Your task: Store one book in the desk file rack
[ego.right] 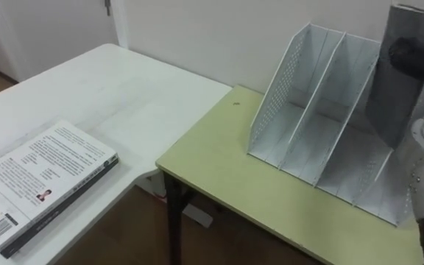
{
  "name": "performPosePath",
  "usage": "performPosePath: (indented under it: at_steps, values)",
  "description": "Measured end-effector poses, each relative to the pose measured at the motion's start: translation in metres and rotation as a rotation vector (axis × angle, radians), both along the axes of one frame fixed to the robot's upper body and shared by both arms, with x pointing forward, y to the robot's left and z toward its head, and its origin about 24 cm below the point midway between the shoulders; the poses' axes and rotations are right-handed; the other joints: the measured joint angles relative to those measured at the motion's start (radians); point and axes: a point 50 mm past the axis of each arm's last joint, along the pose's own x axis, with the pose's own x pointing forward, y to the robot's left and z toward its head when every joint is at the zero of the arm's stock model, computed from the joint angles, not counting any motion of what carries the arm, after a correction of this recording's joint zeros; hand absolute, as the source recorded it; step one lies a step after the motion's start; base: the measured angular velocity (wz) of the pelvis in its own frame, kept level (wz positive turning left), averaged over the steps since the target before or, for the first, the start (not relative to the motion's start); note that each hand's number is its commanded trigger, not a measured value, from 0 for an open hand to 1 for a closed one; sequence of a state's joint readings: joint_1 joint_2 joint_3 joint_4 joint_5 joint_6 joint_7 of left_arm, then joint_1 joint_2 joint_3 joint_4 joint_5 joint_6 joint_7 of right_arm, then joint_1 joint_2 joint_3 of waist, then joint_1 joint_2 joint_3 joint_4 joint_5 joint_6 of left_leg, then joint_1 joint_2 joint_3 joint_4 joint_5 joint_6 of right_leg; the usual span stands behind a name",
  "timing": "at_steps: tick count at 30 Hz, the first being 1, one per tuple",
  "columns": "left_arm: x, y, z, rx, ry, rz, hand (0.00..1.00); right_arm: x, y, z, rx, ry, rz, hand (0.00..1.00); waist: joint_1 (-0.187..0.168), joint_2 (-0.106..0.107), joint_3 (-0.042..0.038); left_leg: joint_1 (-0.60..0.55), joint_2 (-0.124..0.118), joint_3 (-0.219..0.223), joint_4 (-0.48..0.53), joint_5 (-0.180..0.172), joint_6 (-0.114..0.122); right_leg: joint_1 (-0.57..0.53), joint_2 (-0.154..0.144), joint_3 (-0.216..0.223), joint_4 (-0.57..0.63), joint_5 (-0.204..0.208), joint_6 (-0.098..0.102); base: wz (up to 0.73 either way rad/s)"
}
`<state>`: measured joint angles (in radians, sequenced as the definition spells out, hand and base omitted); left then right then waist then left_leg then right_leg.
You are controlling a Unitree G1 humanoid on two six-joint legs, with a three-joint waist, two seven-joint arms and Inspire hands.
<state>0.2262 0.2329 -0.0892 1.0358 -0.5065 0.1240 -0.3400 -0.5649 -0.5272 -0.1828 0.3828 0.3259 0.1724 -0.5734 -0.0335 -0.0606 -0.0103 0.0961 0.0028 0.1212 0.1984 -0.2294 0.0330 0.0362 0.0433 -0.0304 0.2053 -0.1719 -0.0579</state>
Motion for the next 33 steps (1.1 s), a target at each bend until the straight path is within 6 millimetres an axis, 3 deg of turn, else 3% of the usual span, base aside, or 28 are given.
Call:
performPosePath:
  at_steps: [4, 8, 27, 33]
  values:
    - [-0.001, 0.004, 0.001, 0.011, 0.008, -0.001, 0.0, -0.001, -0.007, 0.0, 0.022, 0.007, -0.019, 0.0, 0.001, -0.015, -0.0029, -0.001, -0.001, -0.012, 0.0, 0.0, 0.0, 0.001, 0.0, -0.001, -0.002, 0.0, -0.001, 0.0]
    - [-0.001, 0.005, 0.001, 0.014, 0.014, -0.002, 0.0, 0.001, -0.01, 0.002, 0.058, 0.0, -0.026, 0.0, 0.001, -0.015, -0.0028, -0.001, -0.001, -0.019, 0.0, 0.0, 0.0, 0.002, 0.0, -0.001, -0.001, 0.001, 0.0, 0.0]
    - [0.002, 0.005, 0.002, 0.029, 0.018, -0.003, 0.0, 0.001, -0.008, 0.002, 0.051, -0.002, -0.025, 0.0, 0.009, -0.008, 0.0, -0.004, -0.001, -0.017, 0.0, 0.0, 0.0, -0.002, 0.001, -0.002, -0.003, 0.001, -0.001, 0.0]
    - [0.002, 0.007, 0.002, 0.04, 0.006, -0.012, 0.0, 0.002, 0.006, 0.021, -0.022, -0.066, 0.038, 0.0, 0.017, 0.005, 0.0056, -0.001, -0.001, -0.016, 0.0, 0.0, 0.0, 0.0, 0.007, 0.002, -0.003, 0.001, -0.002, -0.01]
